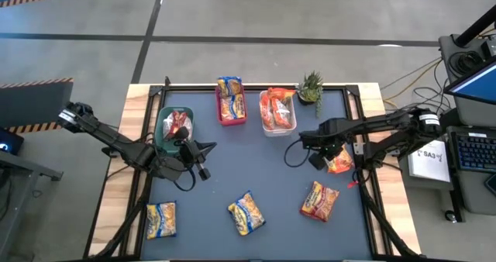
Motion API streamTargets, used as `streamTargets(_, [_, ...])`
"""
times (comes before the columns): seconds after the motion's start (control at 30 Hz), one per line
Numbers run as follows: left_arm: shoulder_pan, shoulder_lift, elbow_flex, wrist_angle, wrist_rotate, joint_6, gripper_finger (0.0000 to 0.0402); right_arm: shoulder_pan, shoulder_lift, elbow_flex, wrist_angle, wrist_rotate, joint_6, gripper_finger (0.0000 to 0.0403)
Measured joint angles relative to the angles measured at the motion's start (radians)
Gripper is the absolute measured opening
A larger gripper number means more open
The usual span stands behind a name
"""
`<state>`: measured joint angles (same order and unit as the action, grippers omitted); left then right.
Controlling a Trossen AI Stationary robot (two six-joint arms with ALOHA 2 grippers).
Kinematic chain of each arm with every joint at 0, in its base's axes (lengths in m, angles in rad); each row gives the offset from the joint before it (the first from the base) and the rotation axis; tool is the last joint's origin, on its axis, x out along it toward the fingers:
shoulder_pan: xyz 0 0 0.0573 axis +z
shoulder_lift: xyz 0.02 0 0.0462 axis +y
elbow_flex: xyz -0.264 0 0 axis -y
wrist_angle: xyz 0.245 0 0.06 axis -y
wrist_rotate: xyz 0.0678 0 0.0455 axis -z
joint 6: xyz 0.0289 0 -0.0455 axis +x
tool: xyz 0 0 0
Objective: Sort Maruchan noodles
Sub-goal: Put the orange noodle pack into the white bin
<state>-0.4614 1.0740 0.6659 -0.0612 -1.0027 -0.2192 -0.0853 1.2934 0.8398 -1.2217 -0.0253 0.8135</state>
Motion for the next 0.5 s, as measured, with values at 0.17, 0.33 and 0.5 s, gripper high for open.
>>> streamTargets(0.17, [0.000, 0.000, 0.000, 0.000, 0.000, 0.000, 0.0000, 0.000, 0.000, 0.000, 0.029, 0.000, 0.001, 0.0047])
streamTargets(0.33, [0.000, 0.000, 0.000, -0.003, 0.000, 0.000, 0.0000, 0.005, 0.003, 0.000, 0.083, 0.001, 0.019, 0.0105])
streamTargets(0.5, [0.000, 0.000, -0.001, -0.008, 0.000, 0.000, 0.0000, 0.010, 0.034, 0.000, 0.087, 0.001, 0.035, 0.0131])
